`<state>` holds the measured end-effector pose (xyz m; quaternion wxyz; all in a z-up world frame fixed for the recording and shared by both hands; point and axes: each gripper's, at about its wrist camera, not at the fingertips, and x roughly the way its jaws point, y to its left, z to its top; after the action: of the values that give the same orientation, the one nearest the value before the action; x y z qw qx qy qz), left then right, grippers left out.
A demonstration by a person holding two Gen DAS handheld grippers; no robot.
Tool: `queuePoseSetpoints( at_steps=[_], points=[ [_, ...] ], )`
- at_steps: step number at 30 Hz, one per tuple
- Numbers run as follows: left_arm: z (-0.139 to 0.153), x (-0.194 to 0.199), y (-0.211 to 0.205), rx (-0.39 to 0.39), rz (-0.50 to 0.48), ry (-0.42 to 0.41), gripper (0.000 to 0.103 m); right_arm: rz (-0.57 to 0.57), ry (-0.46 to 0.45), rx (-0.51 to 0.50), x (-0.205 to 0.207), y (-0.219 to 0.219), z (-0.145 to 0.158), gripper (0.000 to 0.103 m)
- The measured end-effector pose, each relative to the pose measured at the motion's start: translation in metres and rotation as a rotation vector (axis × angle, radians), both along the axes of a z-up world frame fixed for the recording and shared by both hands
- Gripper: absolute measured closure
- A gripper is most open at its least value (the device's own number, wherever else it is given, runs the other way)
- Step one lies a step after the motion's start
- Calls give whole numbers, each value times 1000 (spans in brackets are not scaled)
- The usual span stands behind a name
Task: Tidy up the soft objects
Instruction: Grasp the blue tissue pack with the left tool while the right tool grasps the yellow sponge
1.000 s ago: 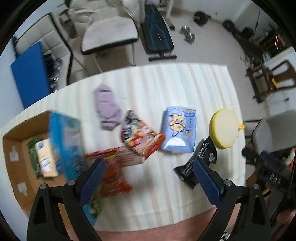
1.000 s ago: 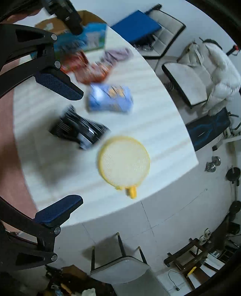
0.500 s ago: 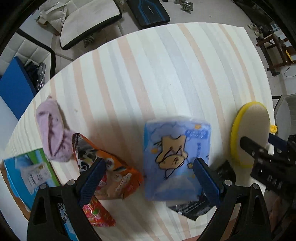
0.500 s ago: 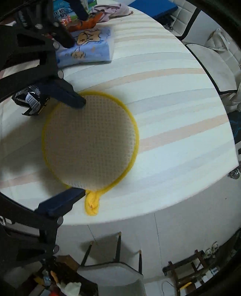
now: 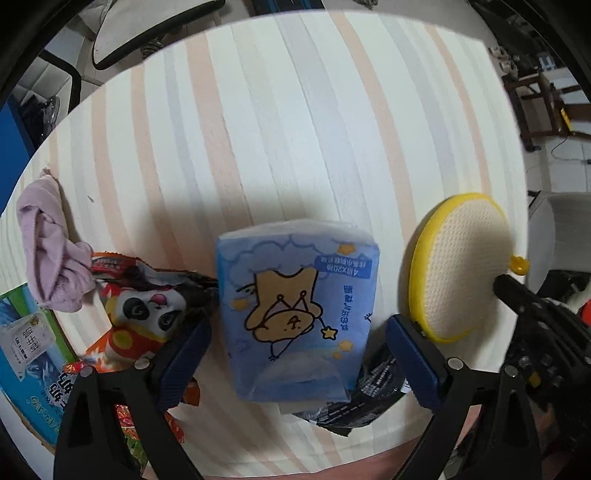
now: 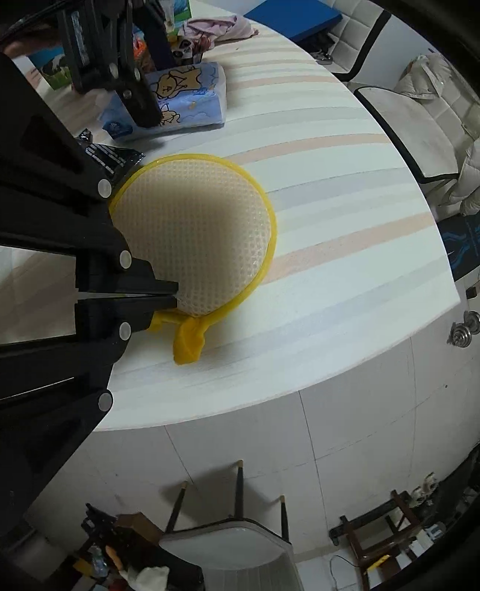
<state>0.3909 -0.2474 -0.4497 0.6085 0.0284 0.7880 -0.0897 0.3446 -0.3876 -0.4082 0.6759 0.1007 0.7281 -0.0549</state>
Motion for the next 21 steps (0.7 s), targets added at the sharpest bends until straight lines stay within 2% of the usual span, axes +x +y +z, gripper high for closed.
queuePoseSetpoints(
  at_steps=[1,3,4,5,8,12,15,16,18,21],
  points=[
    [-2,-2,-2,7,-8,-3,9,6,3,30,-1,-1,-1,101],
    [-5,-7,-4,23,-15,-23,32,10,17,53,-2,-4,1,93],
    [-7,-9,-6,27,-16,-21,45,11,18,49,-3,-6,3,75],
    [-5,-13,-6,34,-22,-43,52,9,5,41,-3,-7,6,50],
    [-4,-19,-3,25,-2,-51,57,22,-50,32,-1,-5,14,21],
    [-4,-21,8,53,14,-73,59,74,-38,41,7,21,10,19],
    [-4,-23,11,55,27,-75,59,130,2,37,13,41,-8,19],
    [-5,-25,15,53,33,-74,59,157,27,17,14,49,-16,19],
    [-6,-27,17,50,36,-73,59,178,10,-28,12,55,-20,20],
    [-5,-28,27,53,34,-81,59,155,3,-32,8,56,-19,30]
  ],
)
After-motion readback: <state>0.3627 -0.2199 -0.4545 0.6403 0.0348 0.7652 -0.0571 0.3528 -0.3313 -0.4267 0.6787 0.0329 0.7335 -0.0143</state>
